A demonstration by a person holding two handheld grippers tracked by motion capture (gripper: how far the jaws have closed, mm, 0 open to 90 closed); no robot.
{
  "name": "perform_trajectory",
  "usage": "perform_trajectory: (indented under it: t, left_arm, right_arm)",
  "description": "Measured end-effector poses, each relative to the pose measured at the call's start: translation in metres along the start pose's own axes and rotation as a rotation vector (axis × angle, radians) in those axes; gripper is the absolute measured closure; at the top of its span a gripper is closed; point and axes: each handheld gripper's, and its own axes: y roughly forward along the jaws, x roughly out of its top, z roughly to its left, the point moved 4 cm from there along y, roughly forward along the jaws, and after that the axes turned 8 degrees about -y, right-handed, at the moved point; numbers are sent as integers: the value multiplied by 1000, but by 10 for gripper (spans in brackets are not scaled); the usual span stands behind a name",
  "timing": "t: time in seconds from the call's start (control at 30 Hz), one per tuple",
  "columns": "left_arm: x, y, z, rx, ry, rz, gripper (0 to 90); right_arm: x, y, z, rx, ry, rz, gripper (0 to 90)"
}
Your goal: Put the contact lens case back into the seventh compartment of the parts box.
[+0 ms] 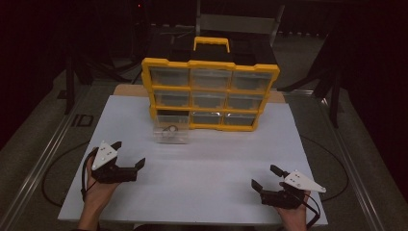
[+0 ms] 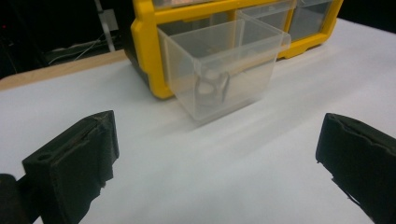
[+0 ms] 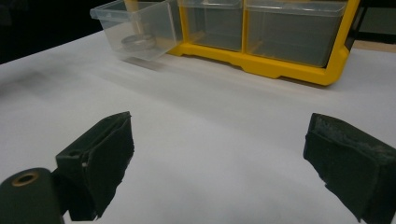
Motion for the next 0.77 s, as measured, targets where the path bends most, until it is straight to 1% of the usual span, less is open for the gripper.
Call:
perform_trajectory:
  t: [0.07, 0.13, 0.27, 0.33, 0.4, 0.5, 0.53, 0.63, 0.67, 0.73, 0.77]
  left_arm:
    - [-7, -5, 1, 4, -7, -24, 4]
    - [-13, -10, 2, 20, 4, -30, 4]
    - [-21, -18, 4, 33, -13, -68, 4]
    - [-25, -21, 5, 46, -7, -78, 4]
    - [-28, -23, 6, 57, -9, -75, 4]
    - [-31, -26, 8, 59, -26, -87, 4]
    - [-32, -27, 9, 66, -31, -88, 4]
    - [-33, -27, 10, 64, -34, -90, 4]
    - [-33, -27, 10, 70, -32, -92, 4]
    - [-33, -27, 11, 65, -47, -97, 4]
    - [-33, -26, 11, 69, -50, -91, 4]
  right_arm:
    - [1, 0, 0, 1, 0, -3, 83]
    - [3, 1, 1, 4, -9, -7, 83]
    - [8, 2, 0, 7, -20, -18, 83]
    - [11, 2, -1, 8, -28, -21, 83]
    - [14, 3, -2, 8, -35, -31, 83]
    - [20, 3, -1, 2, -51, -43, 83]
    - [20, 3, -1, 3, -54, -47, 83]
    - [18, 3, 0, -1, -64, -40, 83]
    - [17, 4, 1, -3, -62, -35, 83]
    - [14, 4, 2, -2, -61, -29, 83]
    - [12, 5, 3, -1, -61, -21, 83]
